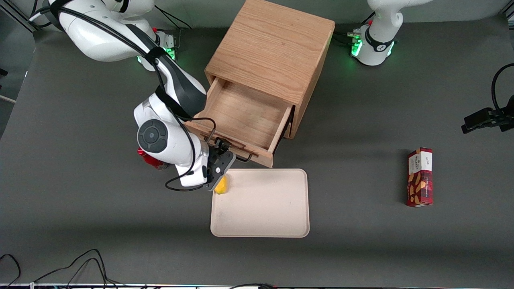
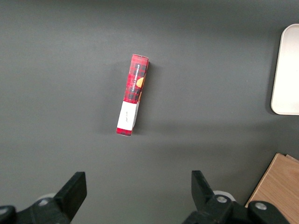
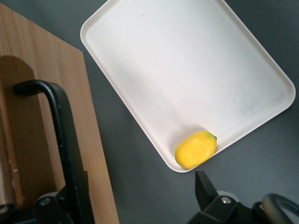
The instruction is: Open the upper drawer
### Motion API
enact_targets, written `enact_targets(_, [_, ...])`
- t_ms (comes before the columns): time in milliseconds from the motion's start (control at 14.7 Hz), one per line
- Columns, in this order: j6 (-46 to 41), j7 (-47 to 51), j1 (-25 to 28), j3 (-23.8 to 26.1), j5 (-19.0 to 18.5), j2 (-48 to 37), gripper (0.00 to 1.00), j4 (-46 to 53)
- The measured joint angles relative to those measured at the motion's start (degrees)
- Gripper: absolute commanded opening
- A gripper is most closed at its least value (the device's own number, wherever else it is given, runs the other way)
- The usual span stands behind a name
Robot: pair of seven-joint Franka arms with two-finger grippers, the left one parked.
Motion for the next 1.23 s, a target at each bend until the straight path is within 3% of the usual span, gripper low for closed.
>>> enact_targets(1227, [-4.4,0.0,-2.3,-0.3,5.0,1.5,1.00,5.1])
